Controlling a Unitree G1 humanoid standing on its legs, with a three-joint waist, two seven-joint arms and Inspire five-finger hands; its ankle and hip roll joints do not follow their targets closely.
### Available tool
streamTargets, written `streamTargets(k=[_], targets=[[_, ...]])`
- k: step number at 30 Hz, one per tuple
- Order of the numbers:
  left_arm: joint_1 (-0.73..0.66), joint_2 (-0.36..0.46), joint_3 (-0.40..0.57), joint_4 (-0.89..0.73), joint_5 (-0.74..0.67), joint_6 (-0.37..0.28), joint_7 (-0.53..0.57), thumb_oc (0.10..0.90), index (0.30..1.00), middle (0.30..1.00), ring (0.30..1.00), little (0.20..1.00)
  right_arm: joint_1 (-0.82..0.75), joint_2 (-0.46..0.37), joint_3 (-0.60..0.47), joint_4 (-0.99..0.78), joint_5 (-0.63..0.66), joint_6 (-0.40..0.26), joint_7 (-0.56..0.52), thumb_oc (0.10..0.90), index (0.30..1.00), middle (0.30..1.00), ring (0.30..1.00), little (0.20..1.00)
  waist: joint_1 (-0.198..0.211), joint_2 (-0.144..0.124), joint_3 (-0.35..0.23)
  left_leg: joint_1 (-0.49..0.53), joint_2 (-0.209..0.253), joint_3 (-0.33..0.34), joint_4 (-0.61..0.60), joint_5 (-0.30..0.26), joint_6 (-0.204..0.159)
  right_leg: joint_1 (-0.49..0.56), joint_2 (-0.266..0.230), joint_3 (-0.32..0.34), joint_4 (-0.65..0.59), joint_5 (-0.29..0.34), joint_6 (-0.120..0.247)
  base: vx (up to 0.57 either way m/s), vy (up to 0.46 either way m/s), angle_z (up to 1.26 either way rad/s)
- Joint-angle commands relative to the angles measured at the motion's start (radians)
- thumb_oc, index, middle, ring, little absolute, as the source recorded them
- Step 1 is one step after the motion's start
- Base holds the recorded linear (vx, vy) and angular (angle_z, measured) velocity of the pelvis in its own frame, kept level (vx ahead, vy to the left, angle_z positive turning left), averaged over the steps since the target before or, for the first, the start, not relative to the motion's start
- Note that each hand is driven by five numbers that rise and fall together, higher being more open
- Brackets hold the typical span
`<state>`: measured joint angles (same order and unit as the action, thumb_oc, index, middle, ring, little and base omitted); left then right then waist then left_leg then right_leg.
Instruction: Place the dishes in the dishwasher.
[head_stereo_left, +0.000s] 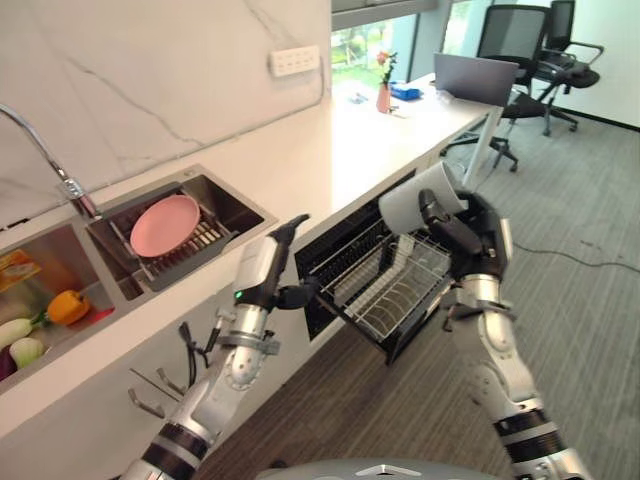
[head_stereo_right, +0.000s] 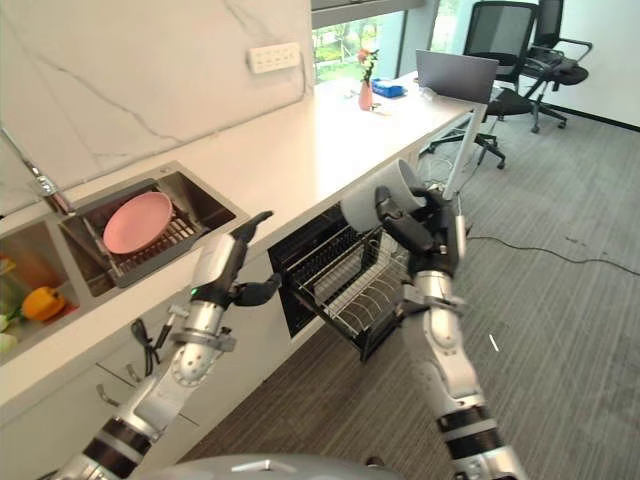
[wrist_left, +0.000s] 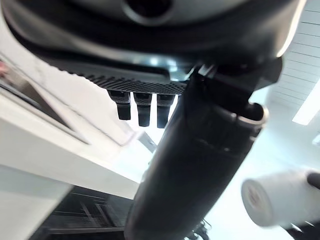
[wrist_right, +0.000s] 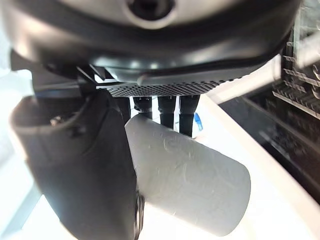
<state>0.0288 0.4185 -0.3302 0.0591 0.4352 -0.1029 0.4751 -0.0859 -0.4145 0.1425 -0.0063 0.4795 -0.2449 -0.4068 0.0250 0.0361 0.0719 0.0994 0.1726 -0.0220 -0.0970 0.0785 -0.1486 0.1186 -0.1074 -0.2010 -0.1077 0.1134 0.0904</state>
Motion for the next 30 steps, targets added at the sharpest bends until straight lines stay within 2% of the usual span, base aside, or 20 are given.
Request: streamTargets(k=[1,3,5,7,8,10,12,13,15,18,19,21,22,23,25,30], targets=[[-0.050,0.065,0.019,-0.098,-0.124,-0.088,-0.005,0.800,0.900,0.900,0.900,0.900,-0.149,0.026,-0.085,-0.024,-0.177,-0.017,-0.020,0.400,0.300,0.300,0.300,0.300,0.040,-0.042,0.023,0.028,-0.029,0.022,0.010,-0.050,0.004,0.055,-0.087,-0.038,0.020,-0.085,0.084,-0.02,0.014,0.21],[-0.023,0.071,0.014,-0.109,-0.163,-0.091,-0.042,0.800,0.900,0.900,0.900,0.900,-0.155,0.016,-0.085,0.014,-0.199,0.001,-0.020,0.400,0.300,0.300,0.300,0.300,0.048,-0.046,0.026,0.026,-0.029,0.011,0.010,-0.059,0.004,0.061,-0.087,-0.049,0.020,-0.096,0.085,0.01,-0.009,0.31],[0.027,0.100,-0.005,-0.112,-0.209,-0.095,-0.103,0.800,0.900,0.900,0.900,0.900,-0.185,-0.046,-0.084,0.136,-0.289,0.052,-0.032,0.400,0.300,0.300,0.300,0.300,0.084,-0.058,0.052,0.005,-0.034,-0.017,0.010,-0.050,0.006,0.063,-0.088,-0.076,0.021,-0.093,0.086,-0.05,-0.024,0.32],[0.027,0.100,-0.003,-0.114,-0.211,-0.095,-0.105,0.800,0.900,0.900,0.900,0.900,-0.190,-0.046,-0.083,0.141,-0.291,0.050,-0.033,0.400,0.300,0.300,0.300,0.300,0.081,-0.058,0.053,0.003,-0.035,-0.019,0.010,-0.049,0.006,0.063,-0.088,-0.078,0.021,-0.094,0.086,-0.08,-0.017,0.32],[0.074,0.108,-0.016,-0.086,-0.263,-0.095,-0.130,0.800,0.900,0.900,0.900,0.900,-0.229,-0.105,-0.073,0.295,-0.389,0.082,-0.063,0.400,0.300,0.300,0.300,0.300,0.132,-0.065,0.096,-0.036,-0.039,-0.055,0.010,-0.031,0.006,0.057,-0.091,-0.114,0.022,-0.090,0.087,-0.15,-0.048,0.58],[0.106,0.111,-0.021,-0.081,-0.293,-0.092,-0.146,0.800,0.900,0.900,0.900,0.900,-0.256,-0.133,-0.070,0.371,-0.417,0.104,-0.073,0.400,0.300,0.300,0.300,0.300,0.158,-0.068,0.124,-0.066,-0.042,-0.084,0.013,-0.017,0.005,0.049,-0.091,-0.135,0.024,-0.086,0.086,-0.11,-0.043,0.48],[0.105,0.111,-0.020,-0.081,-0.295,-0.091,-0.146,0.800,0.900,0.900,0.900,0.900,-0.262,-0.133,-0.068,0.379,-0.417,0.101,-0.074,0.400,0.300,0.300,0.300,0.300,0.153,-0.068,0.123,-0.070,-0.043,-0.089,0.014,-0.016,0.005,0.048,-0.092,-0.140,0.024,-0.087,0.086,-0.04,-0.010,0.47],[0.125,0.134,-0.033,-0.083,-0.304,-0.094,-0.162,0.800,0.900,0.900,0.900,0.900,-0.304,-0.155,-0.043,0.505,-0.429,0.119,-0.076,0.400,0.300,0.300,0.300,0.300,0.184,-0.068,0.149,-0.102,-0.048,-0.110,0.016,-0.004,0.002,0.037,-0.091,-0.158,0.024,-0.083,0.087,-0.10,-0.017,0.53],[0.141,0.160,-0.036,-0.081,-0.300,-0.093,-0.166,0.800,0.900,0.900,0.900,0.900,-0.378,-0.177,-0.001,0.609,-0.448,0.134,-0.082,0.400,0.300,0.300,0.300,0.300,0.202,-0.068,0.167,-0.136,-0.049,-0.123,0.016,0.011,-0.002,0.015,-0.089,-0.172,0.022,-0.077,0.086,-0.09,-0.005,0.30],[0.154,0.180,-0.043,-0.055,-0.300,-0.101,-0.164,0.800,0.900,0.900,0.900,0.900,-0.497,-0.191,0.077,0.872,-0.462,0.151,-0.073,0.400,0.300,0.300,0.300,0.300,0.235,-0.063,0.191,-0.176,-0.048,-0.136,0.013,0.030,-0.010,-0.014,-0.084,-0.186,0.020,-0.074,0.087,-0.05,0.013,0.34],[0.156,0.178,-0.040,-0.041,-0.308,-0.098,-0.162,0.800,0.900,0.900,0.900,0.900,-0.524,-0.184,0.096,0.938,-0.460,0.157,-0.062,0.400,0.300,0.300,0.300,0.300,0.242,-0.061,0.195,-0.184,-0.049,-0.141,0.011,0.034,-0.012,-0.019,-0.083,-0.188,0.020,-0.074,0.087,-0.04,0.012,0.17],[0.154,0.176,-0.038,-0.039,-0.308,-0.099,-0.161,0.800,0.900,0.900,0.900,0.900,-0.534,-0.183,0.101,0.949,-0.458,0.152,-0.061,0.400,0.300,0.300,0.300,0.300,0.239,-0.061,0.195,-0.187,-0.049,-0.141,0.011,0.035,-0.012,-0.021,-0.082,-0.189,0.020,-0.074,0.087,-0.01,0.005,0.10],[0.154,0.173,-0.036,-0.022,-0.322,-0.100,-0.163,0.800,0.900,0.900,0.900,0.900,-0.564,-0.169,0.115,1.067,-0.447,0.165,-0.045,0.400,0.300,0.300,0.300,0.300,0.253,-0.057,0.197,-0.195,-0.050,-0.148,0.010,0.038,-0.014,-0.026,-0.082,-0.198,0.020,-0.076,0.087,0.00,0.012,0.19],[0.154,0.166,-0.034,-0.003,-0.331,-0.098,-0.161,0.800,0.900,0.900,0.900,0.900,-0.583,-0.164,0.126,1.105,-0.449,0.167,-0.038,0.400,0.300,0.300,0.300,0.300,0.254,-0.058,0.196,-0.197,-0.051,-0.150,0.010,0.039,-0.015,-0.026,-0.081,-0.200,0.020,-0.078,0.086,0.00,0.017,0.17],[0.155,0.132,-0.025,0.067,-0.357,-0.080,-0.160,0.800,0.900,0.900,0.900,0.900,-0.591,-0.131,0.118,1.161,-0.441,0.172,-0.044,0.800,0.900,0.900,0.900,0.900,0.255,-0.056,0.190,-0.195,-0.054,-0.155,0.010,0.038,-0.014,-0.021,-0.083,-0.203,0.020,-0.081,0.085,0.01,0.020,0.20],[0.174,0.071,-0.004,0.191,-0.414,-0.051,-0.187,0.800,0.900,0.900,0.900,0.900,-0.570,-0.119,0.107,1.145,-0.426,0.176,-0.014,0.800,0.900,0.900,0.900,0.900,0.242,-0.057,0.178,-0.182,-0.057,-0.151,0.010,0.032,-0.013,-0.008,-0.087,-0.200,0.020,-0.083,0.085,0.00,0.012,0.06]])
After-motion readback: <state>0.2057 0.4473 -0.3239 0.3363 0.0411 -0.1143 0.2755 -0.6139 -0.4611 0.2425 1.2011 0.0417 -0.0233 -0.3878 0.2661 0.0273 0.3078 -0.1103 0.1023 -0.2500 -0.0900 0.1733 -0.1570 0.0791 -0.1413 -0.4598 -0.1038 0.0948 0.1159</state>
